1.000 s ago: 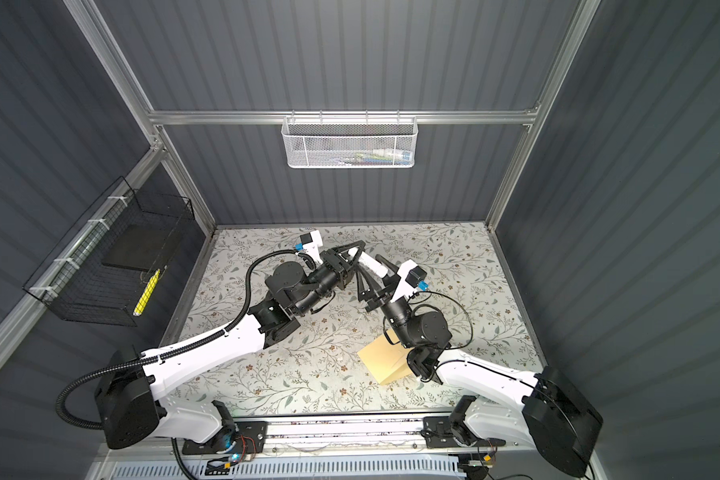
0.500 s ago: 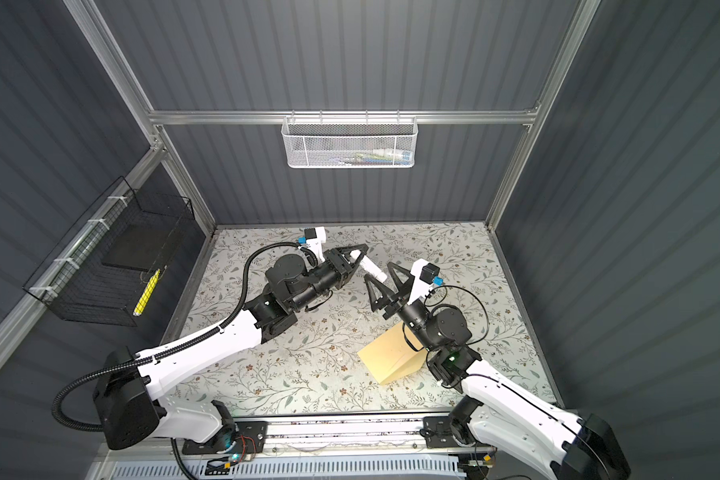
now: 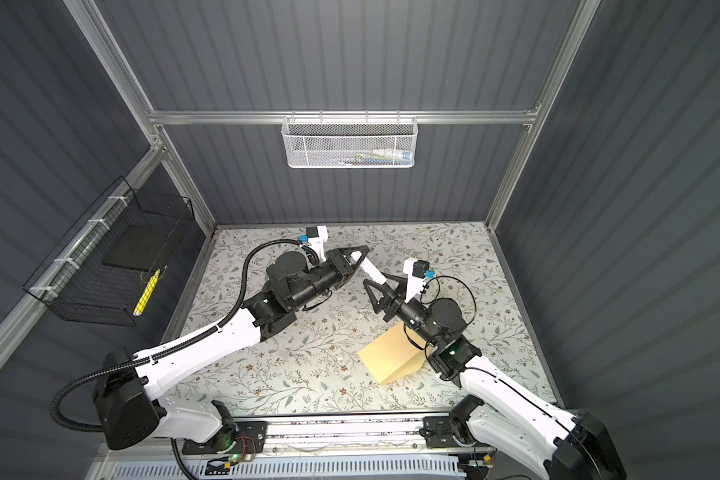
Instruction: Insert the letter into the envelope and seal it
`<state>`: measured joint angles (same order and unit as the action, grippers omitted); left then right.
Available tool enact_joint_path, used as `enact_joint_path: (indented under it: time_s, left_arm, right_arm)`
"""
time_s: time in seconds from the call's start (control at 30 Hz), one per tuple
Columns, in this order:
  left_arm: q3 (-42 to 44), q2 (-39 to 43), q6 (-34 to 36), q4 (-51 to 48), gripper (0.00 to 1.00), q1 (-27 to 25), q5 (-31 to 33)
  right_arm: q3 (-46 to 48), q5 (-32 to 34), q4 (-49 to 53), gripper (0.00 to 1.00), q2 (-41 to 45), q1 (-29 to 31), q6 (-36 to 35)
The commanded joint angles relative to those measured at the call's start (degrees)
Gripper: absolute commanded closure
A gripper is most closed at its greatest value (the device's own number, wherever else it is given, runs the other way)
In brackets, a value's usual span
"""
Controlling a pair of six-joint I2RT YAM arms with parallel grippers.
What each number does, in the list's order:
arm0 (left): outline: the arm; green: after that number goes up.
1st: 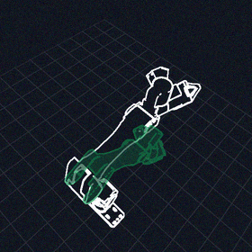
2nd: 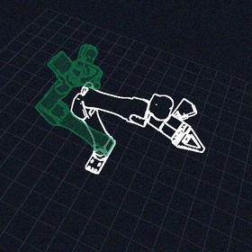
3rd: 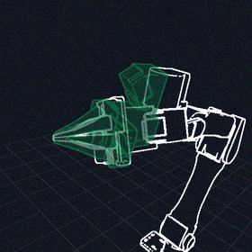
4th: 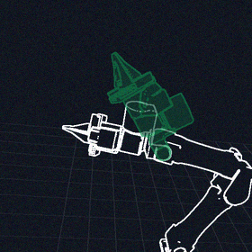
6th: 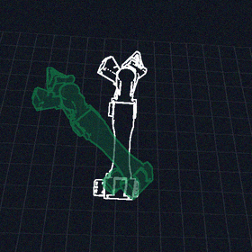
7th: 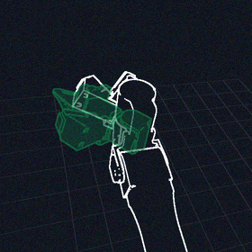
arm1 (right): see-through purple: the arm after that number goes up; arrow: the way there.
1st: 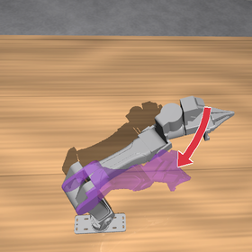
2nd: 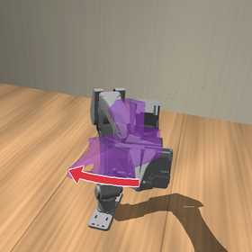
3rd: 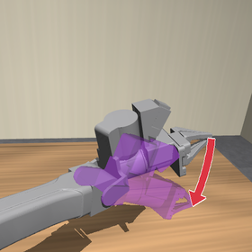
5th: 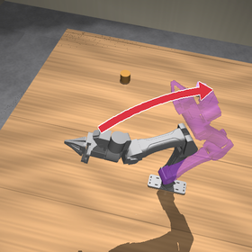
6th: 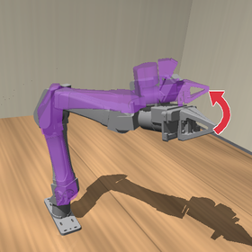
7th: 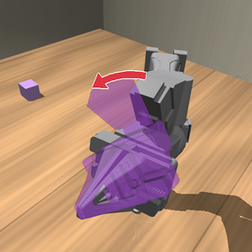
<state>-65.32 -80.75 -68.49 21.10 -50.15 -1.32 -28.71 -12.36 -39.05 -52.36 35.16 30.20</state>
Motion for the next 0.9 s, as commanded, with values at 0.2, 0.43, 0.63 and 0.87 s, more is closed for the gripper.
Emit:
enact_joint_path:
  time_s: [0.2,0.43,0.63,0.87]
  left_arm:
    - [-0.88,1.04,1.74,-0.92,1.00,0.43,0.27]
    - [-0.35,1.39,1.69,-1.03,1.00,0.49,0.43]
    - [-0.07,1.32,1.69,-1.13,1.00,0.49,0.27]
    - [-0.53,0.87,1.59,-1.69,0.92,0.49,0.01]
  right_arm:
    - [-1.46,-0.74,-0.13,0.46,2.48,-1.16,1.35]
    - [-2.01,-0.65,0.27,0.56,2.17,-1.53,2.16]
    - [-3.30,-1.21,1.80,0.71,1.48,-1.64,2.67]
    - [-4.08,-2.00,3.78,0.92,1.30,-1.61,3.75]
